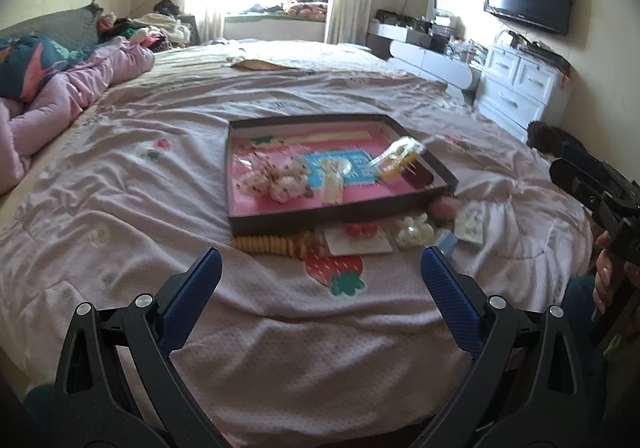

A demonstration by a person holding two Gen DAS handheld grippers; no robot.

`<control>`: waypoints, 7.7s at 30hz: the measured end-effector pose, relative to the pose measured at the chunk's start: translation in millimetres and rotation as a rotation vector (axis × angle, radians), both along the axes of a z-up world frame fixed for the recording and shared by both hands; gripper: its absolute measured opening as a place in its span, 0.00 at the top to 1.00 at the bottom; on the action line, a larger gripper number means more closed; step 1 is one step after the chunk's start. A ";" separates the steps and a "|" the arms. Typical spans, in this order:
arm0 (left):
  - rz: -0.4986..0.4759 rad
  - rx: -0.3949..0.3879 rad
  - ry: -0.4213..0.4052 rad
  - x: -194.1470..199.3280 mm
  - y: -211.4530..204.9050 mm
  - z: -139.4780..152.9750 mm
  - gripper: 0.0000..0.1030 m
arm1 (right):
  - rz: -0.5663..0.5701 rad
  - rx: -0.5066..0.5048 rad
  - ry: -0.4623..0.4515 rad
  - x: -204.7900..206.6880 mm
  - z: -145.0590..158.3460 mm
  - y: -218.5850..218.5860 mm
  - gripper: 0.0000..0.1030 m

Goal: Organize jewelry
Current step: 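Withdraw both tools from the tray, then grasp the blue box with the right tool while the left tool grasps a red-bead packet, then carry the blue box and red-bead packet over the tray and open both tools, then withdraw both tools from the tray toward the remaining accessories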

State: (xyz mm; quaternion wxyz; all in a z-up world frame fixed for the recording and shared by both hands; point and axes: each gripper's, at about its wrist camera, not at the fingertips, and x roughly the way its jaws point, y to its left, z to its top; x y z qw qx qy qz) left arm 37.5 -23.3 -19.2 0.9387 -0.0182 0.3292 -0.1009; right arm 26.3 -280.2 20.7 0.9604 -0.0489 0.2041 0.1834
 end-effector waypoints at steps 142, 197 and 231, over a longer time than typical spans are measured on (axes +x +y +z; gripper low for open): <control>0.105 -0.198 -0.115 154.7 84.4 39.6 1.00 | 0.067 -0.004 0.098 167.8 3.0 71.7 0.59; 0.016 -0.064 0.068 167.1 27.9 -22.7 0.62 | 0.022 0.036 0.383 195.3 -88.7 59.7 0.56; 0.050 -0.107 -0.113 86.7 21.0 40.1 0.25 | -0.018 0.080 0.003 105.3 11.4 21.6 0.09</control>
